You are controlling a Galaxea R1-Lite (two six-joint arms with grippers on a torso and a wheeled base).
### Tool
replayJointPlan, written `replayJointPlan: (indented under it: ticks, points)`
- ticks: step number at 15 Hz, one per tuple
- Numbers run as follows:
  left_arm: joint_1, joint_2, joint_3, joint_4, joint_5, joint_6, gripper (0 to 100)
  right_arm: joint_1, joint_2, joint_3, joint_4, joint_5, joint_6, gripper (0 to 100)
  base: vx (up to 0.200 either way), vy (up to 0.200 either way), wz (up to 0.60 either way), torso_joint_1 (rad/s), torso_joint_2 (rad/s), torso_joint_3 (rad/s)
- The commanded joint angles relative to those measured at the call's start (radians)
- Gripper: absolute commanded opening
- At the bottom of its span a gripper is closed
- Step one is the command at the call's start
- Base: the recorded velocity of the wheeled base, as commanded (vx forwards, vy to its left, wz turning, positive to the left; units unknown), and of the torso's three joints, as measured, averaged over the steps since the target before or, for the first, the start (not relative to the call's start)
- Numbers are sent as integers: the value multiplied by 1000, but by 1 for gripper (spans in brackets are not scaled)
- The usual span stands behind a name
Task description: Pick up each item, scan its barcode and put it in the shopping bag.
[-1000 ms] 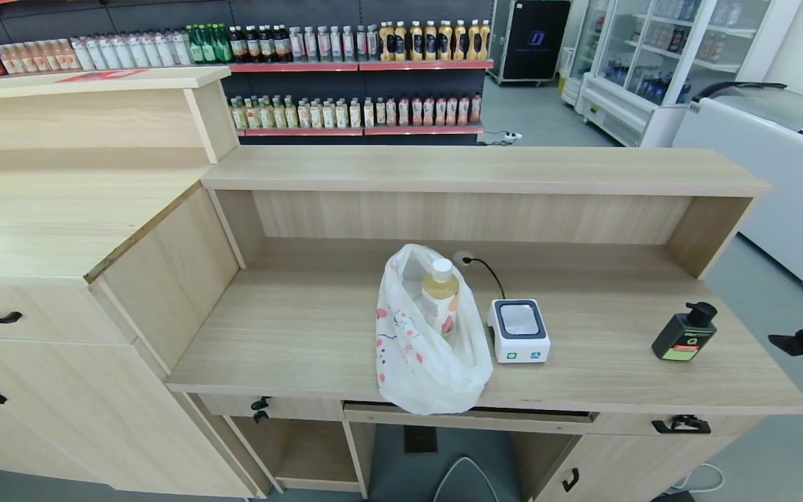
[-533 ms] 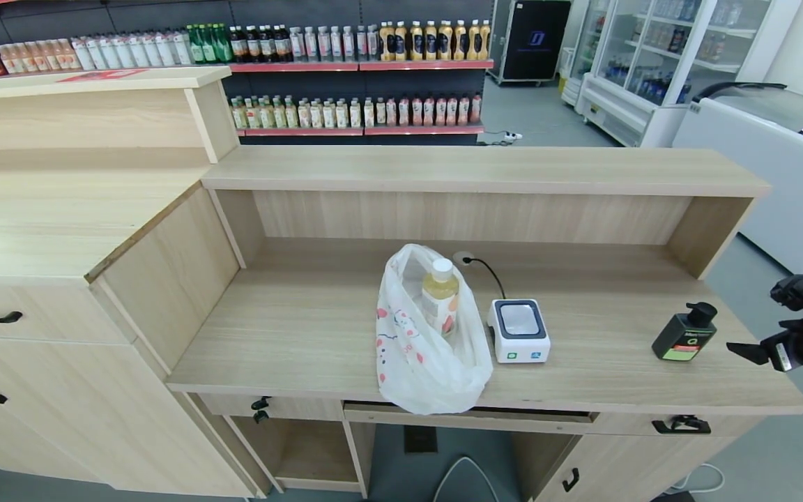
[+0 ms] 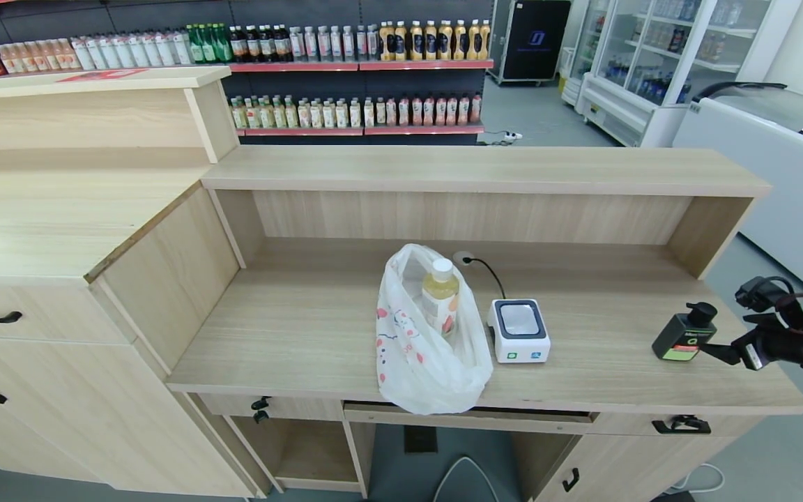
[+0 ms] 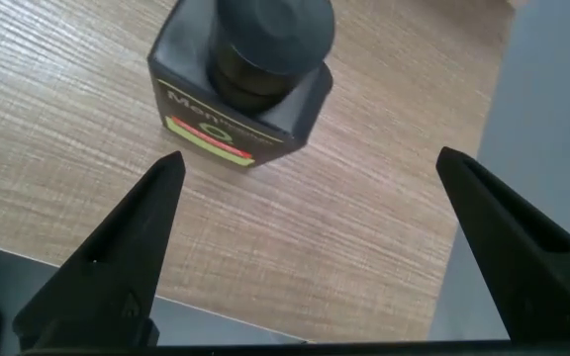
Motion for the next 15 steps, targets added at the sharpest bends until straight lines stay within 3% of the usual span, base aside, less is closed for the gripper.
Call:
replayJointPlan:
  ticks: [1,15]
  points:
    - [0,0,0,0,0,0,0,18,20,-11,0,1,-10,100,0,0,0,0,0,0]
    - [0,0,0,0,0,0,0,105,133,-124,0,50,-42,100,0,0,0,0,0,0]
